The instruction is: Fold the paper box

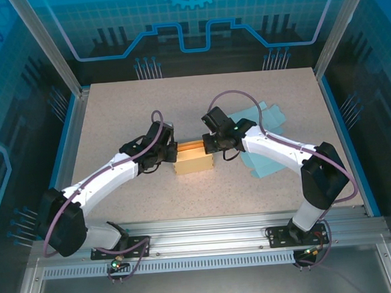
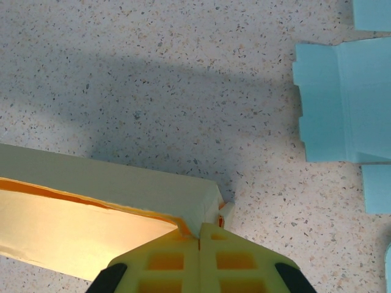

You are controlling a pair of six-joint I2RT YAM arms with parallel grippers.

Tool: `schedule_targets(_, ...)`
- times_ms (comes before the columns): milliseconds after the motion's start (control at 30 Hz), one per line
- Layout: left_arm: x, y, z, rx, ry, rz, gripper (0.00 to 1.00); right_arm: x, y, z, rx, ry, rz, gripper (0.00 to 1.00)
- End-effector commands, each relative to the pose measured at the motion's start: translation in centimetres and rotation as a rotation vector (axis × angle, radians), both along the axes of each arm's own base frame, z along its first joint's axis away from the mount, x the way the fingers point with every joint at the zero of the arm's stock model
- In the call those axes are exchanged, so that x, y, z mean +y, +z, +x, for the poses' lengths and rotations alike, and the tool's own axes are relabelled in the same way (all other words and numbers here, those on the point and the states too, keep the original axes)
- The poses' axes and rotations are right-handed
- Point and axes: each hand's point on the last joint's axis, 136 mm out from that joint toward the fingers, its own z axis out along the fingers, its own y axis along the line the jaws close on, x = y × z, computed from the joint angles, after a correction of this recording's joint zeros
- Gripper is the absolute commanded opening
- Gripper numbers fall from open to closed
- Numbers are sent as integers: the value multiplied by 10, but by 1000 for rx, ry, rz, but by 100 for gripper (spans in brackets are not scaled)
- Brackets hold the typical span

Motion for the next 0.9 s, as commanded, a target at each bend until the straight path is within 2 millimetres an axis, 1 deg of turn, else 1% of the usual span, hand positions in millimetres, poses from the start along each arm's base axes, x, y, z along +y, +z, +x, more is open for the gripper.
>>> schedule_targets(0, -11, 13, -2, 8, -21, -66, 0, -6, -29, -29, 120, 33, -57, 0)
schedule_targets(333, -11, 17, 1, 12, -19, -89, 0, -7, -30, -30, 118, 33, -62, 0)
schedule_targets(533, -21, 24, 2, 19, -29, -169, 0, -5, -30, -30, 117, 38, -67, 0)
schedule_targets(867, -27, 26, 0, 38, -23, -245, 0, -5, -31, -31, 118, 42, -70, 0)
